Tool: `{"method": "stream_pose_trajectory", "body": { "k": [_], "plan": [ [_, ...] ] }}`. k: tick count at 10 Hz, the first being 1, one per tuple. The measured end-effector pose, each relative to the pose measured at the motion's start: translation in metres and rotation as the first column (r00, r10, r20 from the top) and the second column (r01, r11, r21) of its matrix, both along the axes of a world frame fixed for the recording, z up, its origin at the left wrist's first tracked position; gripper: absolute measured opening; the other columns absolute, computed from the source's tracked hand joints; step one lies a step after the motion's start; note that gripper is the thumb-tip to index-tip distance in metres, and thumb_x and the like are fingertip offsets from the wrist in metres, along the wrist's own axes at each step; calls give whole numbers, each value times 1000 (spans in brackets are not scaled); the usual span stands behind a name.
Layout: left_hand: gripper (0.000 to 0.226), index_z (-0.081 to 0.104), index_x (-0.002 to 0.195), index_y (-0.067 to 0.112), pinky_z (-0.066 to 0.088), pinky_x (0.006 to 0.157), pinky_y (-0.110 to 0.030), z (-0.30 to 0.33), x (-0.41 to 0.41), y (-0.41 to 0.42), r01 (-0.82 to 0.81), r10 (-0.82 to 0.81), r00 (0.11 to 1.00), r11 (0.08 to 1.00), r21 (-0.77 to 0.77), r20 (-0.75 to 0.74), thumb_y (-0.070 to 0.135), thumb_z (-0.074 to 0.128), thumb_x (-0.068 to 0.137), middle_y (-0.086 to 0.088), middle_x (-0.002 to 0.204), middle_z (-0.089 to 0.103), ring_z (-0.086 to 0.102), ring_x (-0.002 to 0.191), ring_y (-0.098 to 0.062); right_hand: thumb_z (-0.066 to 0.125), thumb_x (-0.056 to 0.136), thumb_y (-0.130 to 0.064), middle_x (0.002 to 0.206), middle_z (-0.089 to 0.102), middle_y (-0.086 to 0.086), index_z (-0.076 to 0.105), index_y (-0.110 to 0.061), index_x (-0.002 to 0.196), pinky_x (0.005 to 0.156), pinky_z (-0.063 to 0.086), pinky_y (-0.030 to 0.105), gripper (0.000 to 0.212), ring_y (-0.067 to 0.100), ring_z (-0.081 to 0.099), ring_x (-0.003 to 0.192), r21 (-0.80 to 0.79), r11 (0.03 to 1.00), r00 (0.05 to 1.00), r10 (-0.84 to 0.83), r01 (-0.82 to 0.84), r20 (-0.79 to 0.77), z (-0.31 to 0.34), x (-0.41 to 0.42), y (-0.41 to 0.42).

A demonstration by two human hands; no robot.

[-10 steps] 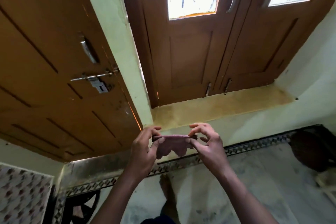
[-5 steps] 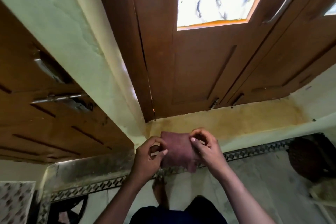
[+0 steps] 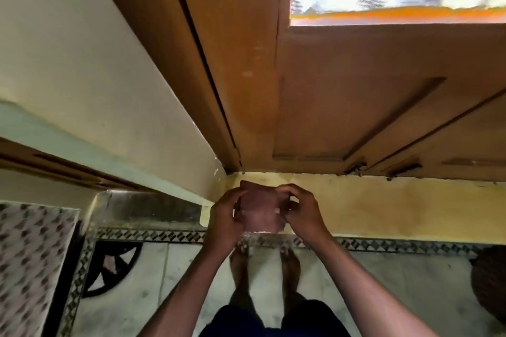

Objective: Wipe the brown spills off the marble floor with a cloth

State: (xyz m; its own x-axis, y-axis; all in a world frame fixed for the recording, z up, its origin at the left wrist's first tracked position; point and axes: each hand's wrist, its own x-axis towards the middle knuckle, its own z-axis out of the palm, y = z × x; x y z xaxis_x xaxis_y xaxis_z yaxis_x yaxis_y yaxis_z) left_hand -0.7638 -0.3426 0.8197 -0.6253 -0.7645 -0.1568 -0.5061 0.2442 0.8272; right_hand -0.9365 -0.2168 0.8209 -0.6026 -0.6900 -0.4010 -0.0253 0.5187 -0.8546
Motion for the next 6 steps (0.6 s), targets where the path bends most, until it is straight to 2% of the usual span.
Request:
{"method": "stream_pose_trajectory", "body": {
  "k": [1,2,3,4,5,6],
  "plan": [
    [60,71,134,14,54,104,-31,-30,-14,-19,-142,146,988,987,-78,49,-12,67,81,0,133,74,69,120,-18,82,63,-7,117,73,0,64,-35,128,90,57,35,73,21,69,104,16,998,993,60,-62,99,-28,-13,-37],
    [51,71,127,-4,44,109,-29,-67,-15,-17,-120,151,978,973,-198,145,-12,52,81,-22,128,73,61,123,-22,82,84,-7,139,65,10,59,-12,145,100,47,32,66,25,61,126,212,947,964,259,-243,-53,-57,-18,-55],
    [63,57,151,9,42,120,-41,-101,-10,-3,49,-60,940,998,41,335,-2,51,89,-22,152,59,55,143,-35,73,92,-10,139,65,2,66,-10,141,97,47,23,49,22,63,129,260,906,919,375,-335,-123,-86,-12,-54],
    [65,31,167,9,25,130,-35,-111,-4,12,128,-176,871,983,134,459,18,56,107,-14,173,35,35,160,-33,67,97,-12,151,62,6,59,-21,151,110,48,31,56,29,58,140,325,800,838,545,-504,-41,-114,-7,-47],
    [62,36,164,10,29,123,-30,-106,-6,21,42,-74,927,995,96,368,16,59,107,-13,166,46,44,154,-33,59,100,-3,156,57,13,55,-15,154,117,45,39,55,33,53,144,301,764,791,610,-571,-49,-104,-10,-42],
    [45,60,145,5,42,107,-29,-93,-7,21,-142,100,958,980,141,268,12,66,101,-17,142,68,63,134,-34,64,97,3,140,69,17,68,-5,138,107,46,27,42,33,63,131,237,866,885,463,-440,-50,-90,-7,-38]
  ]
}}
